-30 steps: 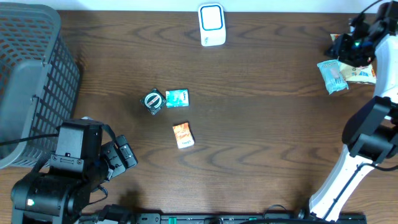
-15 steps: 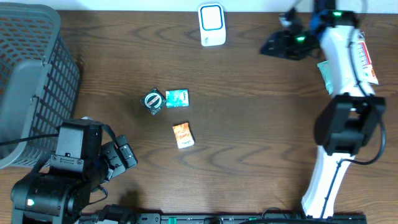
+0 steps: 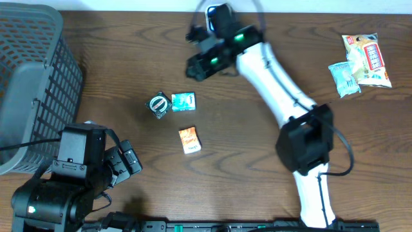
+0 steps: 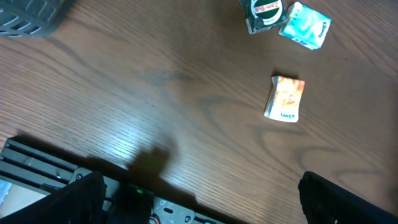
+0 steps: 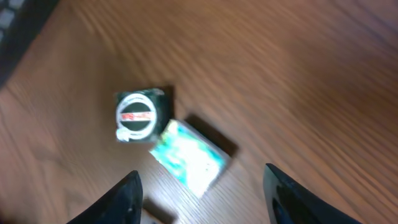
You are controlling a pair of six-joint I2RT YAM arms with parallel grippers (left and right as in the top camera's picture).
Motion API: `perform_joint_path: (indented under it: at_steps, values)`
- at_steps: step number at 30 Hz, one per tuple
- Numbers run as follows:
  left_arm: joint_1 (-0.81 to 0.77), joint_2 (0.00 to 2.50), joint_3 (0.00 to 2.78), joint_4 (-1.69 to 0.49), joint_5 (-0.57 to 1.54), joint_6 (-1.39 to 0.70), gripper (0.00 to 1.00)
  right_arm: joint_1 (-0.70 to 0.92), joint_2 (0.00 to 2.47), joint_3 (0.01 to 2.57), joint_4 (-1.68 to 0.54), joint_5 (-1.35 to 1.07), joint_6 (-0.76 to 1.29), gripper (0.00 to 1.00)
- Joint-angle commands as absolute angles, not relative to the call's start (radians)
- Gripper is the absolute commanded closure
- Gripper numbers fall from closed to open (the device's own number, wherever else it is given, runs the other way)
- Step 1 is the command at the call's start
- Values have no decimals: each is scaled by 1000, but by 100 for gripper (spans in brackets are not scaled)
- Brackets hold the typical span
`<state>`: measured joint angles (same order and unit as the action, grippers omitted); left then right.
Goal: Scan the item barcode
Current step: 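Move the right gripper left over the small teal tissue pack, then grasp the small teal tissue pack with the right gripper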
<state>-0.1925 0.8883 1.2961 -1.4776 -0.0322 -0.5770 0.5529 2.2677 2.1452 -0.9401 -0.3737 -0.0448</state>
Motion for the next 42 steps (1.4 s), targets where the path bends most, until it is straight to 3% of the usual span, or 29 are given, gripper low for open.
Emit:
perform_joint_path:
  at_steps: [1,10,16,20,28,39,42]
  values:
    - [-193,888,1295,-1480,-38,-581,2,619,2283,2138,-919,-191,28,44]
    - [-193,888,1295,-1480,-38,-581,2,721,2352,2138,-846,38,107,44]
    - [-193,888,1295,-1480,-38,-582,2,685,2432,2138,-827,-40,72,44]
    - [-193,888,1295,-1480,-38,-582,2,658,2484,2138,-867,-241,-6,58]
    - [-193,888,1295,-1480,-38,-581,3,648,2481,2139,-1059,-239,-5,76]
    - [-193,888,1295,-1480,-38,-581,3,648,2357,2139,-1338,-184,101,60]
    - [-193,888,1295,-1480,-38,-581,3,648,2319,2139,-1325,-156,82,50]
